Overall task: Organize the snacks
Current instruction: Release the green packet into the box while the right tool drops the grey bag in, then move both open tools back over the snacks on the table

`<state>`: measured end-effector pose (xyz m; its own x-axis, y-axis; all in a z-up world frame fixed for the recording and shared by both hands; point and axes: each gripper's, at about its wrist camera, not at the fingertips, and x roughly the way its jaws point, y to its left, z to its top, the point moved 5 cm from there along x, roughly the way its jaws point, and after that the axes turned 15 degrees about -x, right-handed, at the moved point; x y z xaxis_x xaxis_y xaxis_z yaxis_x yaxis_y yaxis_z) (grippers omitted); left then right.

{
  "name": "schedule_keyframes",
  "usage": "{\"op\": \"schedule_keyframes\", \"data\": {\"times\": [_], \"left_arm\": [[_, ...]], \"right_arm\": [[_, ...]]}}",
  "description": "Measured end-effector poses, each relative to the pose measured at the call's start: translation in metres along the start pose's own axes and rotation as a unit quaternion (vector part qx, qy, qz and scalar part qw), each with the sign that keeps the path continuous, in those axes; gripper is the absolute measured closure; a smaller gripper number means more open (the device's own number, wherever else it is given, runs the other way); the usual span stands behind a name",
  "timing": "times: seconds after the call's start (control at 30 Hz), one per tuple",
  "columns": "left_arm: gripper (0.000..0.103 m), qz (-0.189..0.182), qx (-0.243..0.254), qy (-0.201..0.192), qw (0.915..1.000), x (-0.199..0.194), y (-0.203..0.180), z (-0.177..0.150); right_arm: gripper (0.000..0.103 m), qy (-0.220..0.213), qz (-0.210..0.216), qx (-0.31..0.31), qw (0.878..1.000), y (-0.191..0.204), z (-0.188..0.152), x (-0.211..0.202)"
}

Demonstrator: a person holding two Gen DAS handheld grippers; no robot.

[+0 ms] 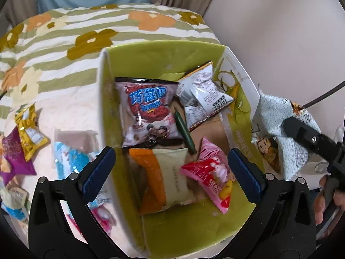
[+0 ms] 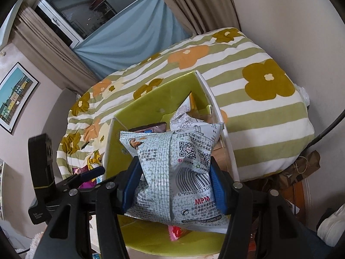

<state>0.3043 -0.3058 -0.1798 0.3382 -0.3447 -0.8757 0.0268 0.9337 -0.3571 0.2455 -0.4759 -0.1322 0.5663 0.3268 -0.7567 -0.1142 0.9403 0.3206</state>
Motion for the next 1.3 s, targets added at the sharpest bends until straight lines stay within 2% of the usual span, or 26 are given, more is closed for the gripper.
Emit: {"op": "schedule_keyframes", "data": {"times": [0.17,0.37,0.4,0.43,0.5,0.7,0.9,1.1,1.3], "left_arm": [[0.0,0.004,0.0,-0.022,0.9997,-0.019,0.012,0.007],[0.0,0.01,-0.007,-0.042,0.999,-0.032,0.023,0.017],[0.0,0.011,-0.009,-0.043,0.999,-0.032,0.024,0.017],[0.0,0.013,-0.01,-0.043,0.9989,-0.033,0.027,0.017],[0.0,0.017,-0.014,-0.043,0.9988,-0.033,0.031,0.014],[0.0,0.02,-0.02,-0.029,0.9992,-0.022,0.038,0.005],[0.0,0.02,-0.012,-0.026,0.9994,-0.022,0.029,-0.003],[0.0,0.023,-0.009,-0.05,0.9984,-0.042,0.025,-0.009],[0.0,0.031,-0.033,-0.074,0.9962,-0.073,0.037,-0.019]], "right_arm": [[0.048,-0.009,-0.002,-0.019,1.0,0.013,0.01,0.003],[0.044,-0.001,-0.001,-0.024,1.0,0.015,0.024,0.027],[0.038,0.001,-0.004,-0.026,1.0,0.014,0.025,0.033],[0.026,0.006,-0.005,-0.028,1.0,0.013,0.026,0.038],[0.01,0.02,-0.011,-0.027,0.999,0.01,0.022,0.046],[0.008,0.011,-0.01,-0.017,1.0,0.002,0.004,0.046],[0.008,0.026,0.003,-0.019,0.999,0.008,-0.009,0.042],[0.008,0.026,0.002,-0.042,0.999,0.02,-0.011,0.023],[0.008,0.017,0.013,-0.088,0.996,0.046,-0.006,0.002]]}}
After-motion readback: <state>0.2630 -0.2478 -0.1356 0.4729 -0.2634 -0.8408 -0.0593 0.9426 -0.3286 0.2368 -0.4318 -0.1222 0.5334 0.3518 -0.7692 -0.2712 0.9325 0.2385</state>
